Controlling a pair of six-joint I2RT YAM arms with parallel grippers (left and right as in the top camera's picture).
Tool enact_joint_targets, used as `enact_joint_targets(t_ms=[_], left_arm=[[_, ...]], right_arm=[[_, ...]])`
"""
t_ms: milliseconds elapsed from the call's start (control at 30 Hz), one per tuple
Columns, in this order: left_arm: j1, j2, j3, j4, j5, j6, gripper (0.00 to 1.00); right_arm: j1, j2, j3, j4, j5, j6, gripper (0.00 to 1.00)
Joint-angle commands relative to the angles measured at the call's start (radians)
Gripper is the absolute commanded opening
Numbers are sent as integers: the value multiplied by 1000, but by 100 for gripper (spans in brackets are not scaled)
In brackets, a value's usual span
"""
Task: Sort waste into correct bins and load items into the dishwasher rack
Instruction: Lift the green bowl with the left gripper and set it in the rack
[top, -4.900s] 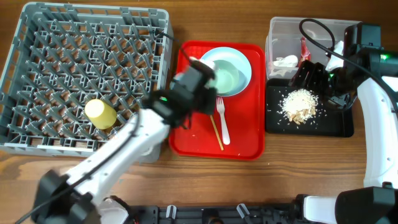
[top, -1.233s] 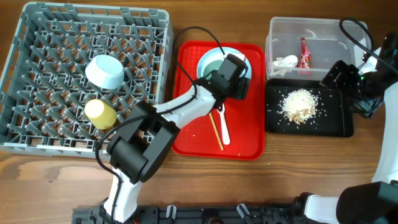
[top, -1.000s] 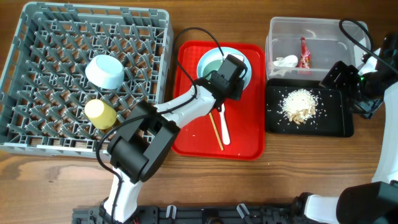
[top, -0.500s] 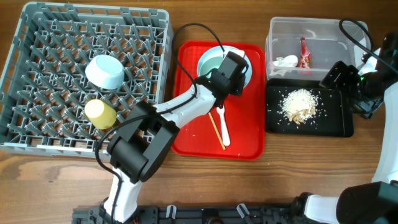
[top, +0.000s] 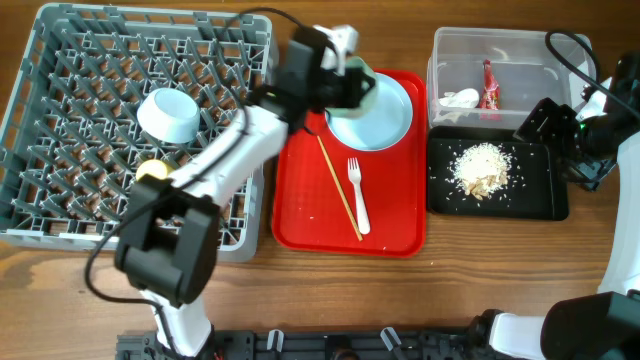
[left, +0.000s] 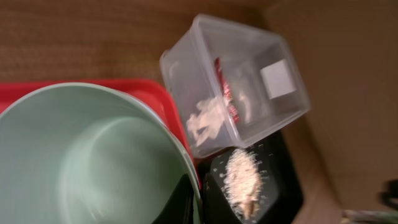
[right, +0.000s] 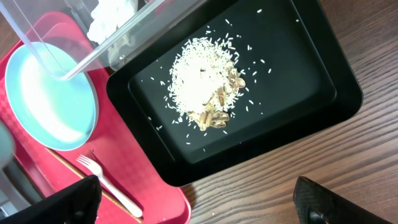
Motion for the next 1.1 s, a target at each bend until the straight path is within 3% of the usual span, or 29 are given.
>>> enact_joint_targets(t_ms=[0, 233, 500, 767, 1067], left_arm=[[159, -96, 20, 18, 296, -47, 4], [416, -118, 19, 14, 489, -42, 4], [598, -65, 19, 15, 505, -43, 4], [655, 51, 19, 63, 707, -47, 4], [655, 73, 19, 82, 689, -43, 4]], right_arm=[[0, -16, 7, 5, 0, -21, 100], [0, -16, 7, 5, 0, -45, 100], [0, -16, 7, 12, 0, -47, 100], [0, -16, 7, 24, 0, -45, 100], [0, -16, 7, 24, 0, -45, 100]])
